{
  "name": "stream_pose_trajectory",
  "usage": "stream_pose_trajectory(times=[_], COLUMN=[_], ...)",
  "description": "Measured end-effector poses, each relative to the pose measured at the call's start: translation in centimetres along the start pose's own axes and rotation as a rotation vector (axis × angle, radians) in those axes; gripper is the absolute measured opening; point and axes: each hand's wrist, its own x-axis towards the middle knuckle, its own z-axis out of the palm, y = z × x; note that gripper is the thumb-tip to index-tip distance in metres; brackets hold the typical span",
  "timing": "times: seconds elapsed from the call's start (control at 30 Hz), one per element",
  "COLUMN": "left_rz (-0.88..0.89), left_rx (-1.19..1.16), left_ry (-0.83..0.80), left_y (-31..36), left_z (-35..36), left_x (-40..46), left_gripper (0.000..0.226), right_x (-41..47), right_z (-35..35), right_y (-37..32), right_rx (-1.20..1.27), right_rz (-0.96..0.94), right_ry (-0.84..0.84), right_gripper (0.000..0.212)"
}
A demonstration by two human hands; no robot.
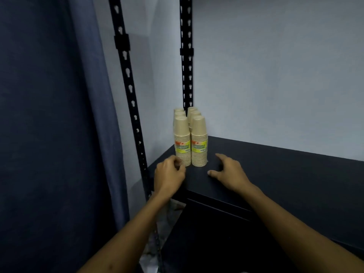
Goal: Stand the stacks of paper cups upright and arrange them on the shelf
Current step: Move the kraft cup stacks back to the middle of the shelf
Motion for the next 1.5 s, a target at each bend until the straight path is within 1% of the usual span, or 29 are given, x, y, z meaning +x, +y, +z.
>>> stream_pose_trajectory(times=[0.07, 0.13, 0.23, 0.3, 0.37, 0.43, 0.5, 0.77, 0.97, 1.17, 1.4, 1.5], left_rz=[-0.119, -0.212, -0.253, -0.236, -0.213, -0.209, -0.204, -0.159, -0.113, -0.059, 0.001, 0.036], left_rx=[-0.087, -0.164, -0.286, -0.364, -0.424, -0.442, -0.439, -0.435, -0.468, -0.541, -0.541, -0.540], left_ry=[0.026, 0.008, -0.060, -0.096, -0.104, -0.091, -0.084, -0.143, -0.221, -0.335, -0.456, -0.487], left_y=[-0.5, -0.7, -0.7, -0.5, -0.1, 0.2, 0.2, 0.5, 2.5, 5.8, 9.9, 11.1], left_z=[-0.1, 0.2, 0.6, 1.0, 1.3, 1.4, 1.4, 1.5, 3.1, 7.2, 12.9, 14.9], left_x=[1.2, 2.4, 3.4, 3.7, 3.7, 3.7, 3.6, 3.1, 2.3, 2.1, 2.9, 3.7], left_gripper=[0.033, 0.053, 0.067, 0.064, 0.053, 0.048, 0.048, 0.049, 0.049, 0.050, 0.056, 0.054], right_x=[1.1, 2.2, 3.5, 4.0, 4.4, 4.4, 4.3, 3.5, 1.9, 0.3, -0.4, -0.1], right_z=[0.8, 1.4, 1.9, 2.3, 2.6, 2.8, 2.9, 2.1, -0.4, -3.9, -8.0, -9.2], right_y=[-0.7, -1.1, -1.4, -1.3, -1.1, -1.0, -1.0, -0.1, 2.1, 6.0, 10.7, 12.2], right_rx=[0.132, 0.274, 0.416, 0.471, 0.519, 0.527, 0.527, 0.514, 0.496, 0.475, 0.438, 0.431], right_rz=[0.020, 0.045, 0.059, 0.043, 0.007, -0.030, -0.051, -0.075, -0.064, -0.018, 0.056, 0.077], right_ry=[0.037, 0.076, 0.094, 0.098, 0.102, 0.111, 0.121, 0.113, 0.141, 0.216, 0.322, 0.367], right_gripper=[0.086, 0.089, 0.088, 0.084, 0.071, 0.058, 0.052, 0.050, 0.048, 0.052, 0.053, 0.051])
